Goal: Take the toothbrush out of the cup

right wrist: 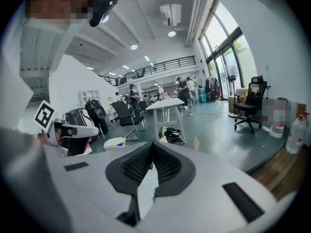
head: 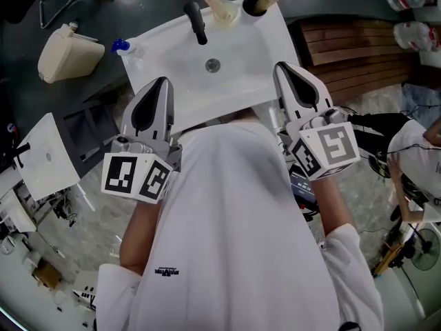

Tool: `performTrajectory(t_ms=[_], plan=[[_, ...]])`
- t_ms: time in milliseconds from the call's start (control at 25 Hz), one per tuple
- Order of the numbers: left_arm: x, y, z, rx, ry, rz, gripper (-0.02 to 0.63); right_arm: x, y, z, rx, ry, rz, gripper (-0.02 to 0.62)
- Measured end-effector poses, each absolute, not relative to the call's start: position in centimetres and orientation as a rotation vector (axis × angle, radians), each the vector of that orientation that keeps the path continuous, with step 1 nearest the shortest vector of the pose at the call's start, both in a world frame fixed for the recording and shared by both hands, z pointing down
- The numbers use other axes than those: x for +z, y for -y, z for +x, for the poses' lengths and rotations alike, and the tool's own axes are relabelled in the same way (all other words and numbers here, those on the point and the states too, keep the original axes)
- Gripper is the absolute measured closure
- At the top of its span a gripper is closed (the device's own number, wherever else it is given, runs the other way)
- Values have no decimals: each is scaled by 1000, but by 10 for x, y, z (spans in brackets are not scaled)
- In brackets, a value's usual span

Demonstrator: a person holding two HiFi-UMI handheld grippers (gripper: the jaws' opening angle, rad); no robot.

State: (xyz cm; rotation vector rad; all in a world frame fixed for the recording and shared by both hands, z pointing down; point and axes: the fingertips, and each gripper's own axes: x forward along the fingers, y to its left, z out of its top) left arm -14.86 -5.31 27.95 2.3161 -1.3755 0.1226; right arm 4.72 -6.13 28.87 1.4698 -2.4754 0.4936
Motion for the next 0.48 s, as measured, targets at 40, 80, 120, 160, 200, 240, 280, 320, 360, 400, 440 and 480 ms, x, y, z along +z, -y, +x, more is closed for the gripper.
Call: performTrajectory(t_ms=[40, 80, 120, 160, 200, 240, 280, 320, 360, 400, 440, 480], plan=[[280, 50, -150, 130, 1373, 2317, 601, 289, 57, 43, 509, 2496, 1460, 588], [281, 48, -150, 137, 1370, 2316, 601, 288, 52, 41, 507, 2510, 1456, 588], [283, 47, -151, 140, 1367, 2315, 601, 287, 48, 39, 491, 2520, 1457, 588], [283, 47, -151, 140, 1366, 2314, 601, 286, 46, 37, 468, 2529, 1454, 589], [283, 47, -151, 137, 1365, 2315, 601, 285, 45, 35, 447, 2536, 1444, 589], [283, 47, -150, 133, 1363, 2316, 601, 285, 44, 33, 431, 2542, 1428, 589], [283, 47, -150, 129, 1362, 2318, 601, 286, 44, 30, 417, 2547, 1409, 589], [283, 47, -151, 126, 1362, 2319, 601, 286, 44, 27, 402, 2554, 1391, 589], [283, 47, -152, 125, 1367, 2320, 601, 286, 45, 22, 383, 2564, 1375, 589], [283, 48, -154, 125, 1373, 2320, 601, 287, 46, 18, 363, 2576, 1359, 589], [284, 48, -156, 125, 1381, 2319, 601, 287, 47, 13, 344, 2589, 1343, 589], [284, 47, -158, 125, 1389, 2318, 601, 287, 47, 8, 325, 2601, 1327, 589]])
